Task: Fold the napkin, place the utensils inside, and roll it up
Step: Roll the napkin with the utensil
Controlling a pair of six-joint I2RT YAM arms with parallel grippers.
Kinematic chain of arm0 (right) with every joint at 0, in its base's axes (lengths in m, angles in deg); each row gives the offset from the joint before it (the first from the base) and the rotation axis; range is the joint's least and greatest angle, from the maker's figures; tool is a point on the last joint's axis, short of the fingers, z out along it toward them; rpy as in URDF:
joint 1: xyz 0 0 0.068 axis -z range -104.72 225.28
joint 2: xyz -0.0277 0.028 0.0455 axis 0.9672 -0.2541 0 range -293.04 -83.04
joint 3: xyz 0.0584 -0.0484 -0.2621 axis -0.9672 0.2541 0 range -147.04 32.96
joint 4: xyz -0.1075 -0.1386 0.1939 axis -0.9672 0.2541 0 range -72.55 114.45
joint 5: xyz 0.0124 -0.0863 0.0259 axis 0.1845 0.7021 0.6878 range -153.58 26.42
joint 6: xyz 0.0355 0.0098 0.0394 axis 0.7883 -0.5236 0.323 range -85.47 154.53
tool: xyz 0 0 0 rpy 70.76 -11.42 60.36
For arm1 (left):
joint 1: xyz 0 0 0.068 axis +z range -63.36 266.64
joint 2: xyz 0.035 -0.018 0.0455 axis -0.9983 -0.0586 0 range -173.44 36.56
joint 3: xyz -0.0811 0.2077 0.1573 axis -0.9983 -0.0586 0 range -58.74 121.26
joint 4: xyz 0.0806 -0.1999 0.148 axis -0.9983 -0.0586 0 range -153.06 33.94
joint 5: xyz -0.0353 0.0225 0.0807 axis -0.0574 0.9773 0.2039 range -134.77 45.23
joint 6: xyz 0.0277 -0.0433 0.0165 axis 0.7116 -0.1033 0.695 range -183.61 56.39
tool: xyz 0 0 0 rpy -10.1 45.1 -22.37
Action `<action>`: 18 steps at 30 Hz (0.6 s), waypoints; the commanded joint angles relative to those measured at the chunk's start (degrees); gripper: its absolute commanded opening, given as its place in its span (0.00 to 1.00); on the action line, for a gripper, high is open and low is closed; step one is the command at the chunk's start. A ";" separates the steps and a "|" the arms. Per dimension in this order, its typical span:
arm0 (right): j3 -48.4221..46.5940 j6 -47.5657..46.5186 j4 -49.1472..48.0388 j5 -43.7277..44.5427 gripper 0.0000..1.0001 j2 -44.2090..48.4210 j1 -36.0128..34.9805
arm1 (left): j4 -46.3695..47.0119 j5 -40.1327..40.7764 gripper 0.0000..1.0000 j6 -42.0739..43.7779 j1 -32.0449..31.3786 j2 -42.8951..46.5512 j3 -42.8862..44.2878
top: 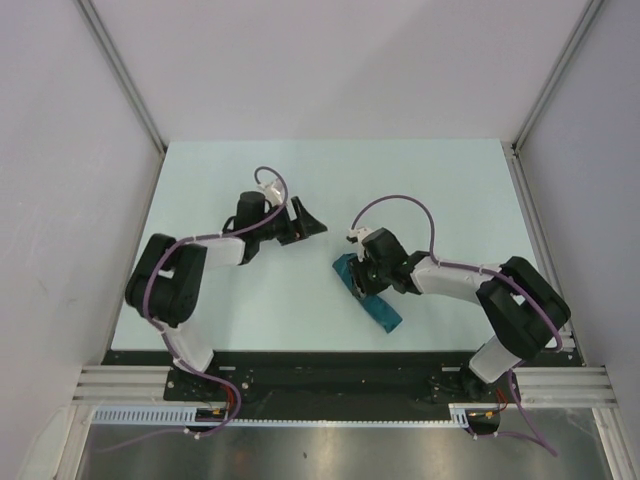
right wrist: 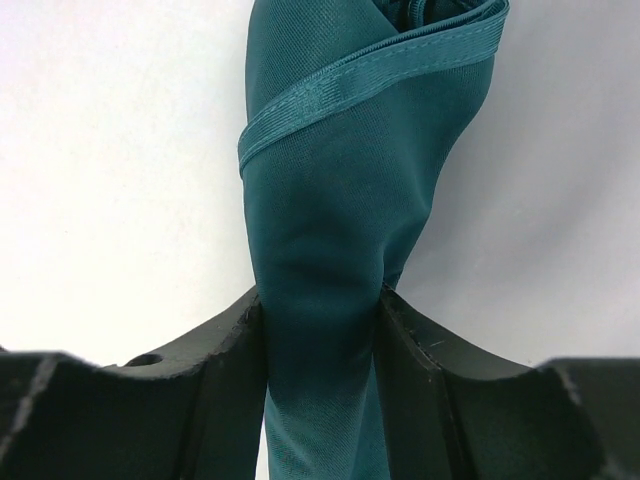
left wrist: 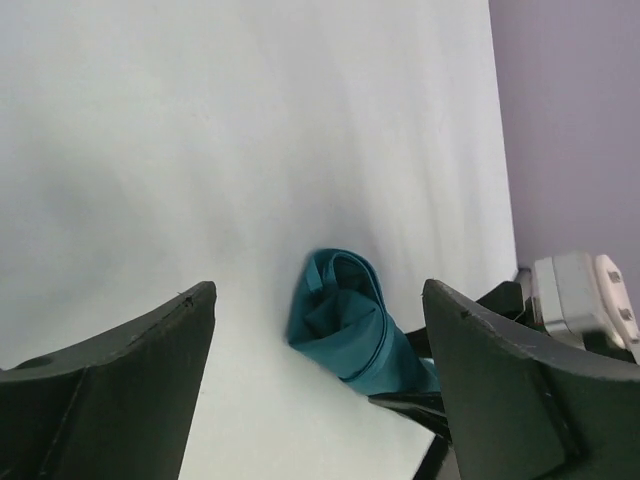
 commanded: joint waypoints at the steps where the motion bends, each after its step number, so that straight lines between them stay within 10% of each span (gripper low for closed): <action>1: 1.59 1.63 -1.02 -8.41 0.47 -1.61 1.12 | -3.19 9.82 0.89 3.74 1.14 8.83 -3.11; 18: -0.08 1.10 2.75 -5.60 0.75 3.74 2.35 | -19.89 13.97 0.96 10.34 5.00 29.84 -5.84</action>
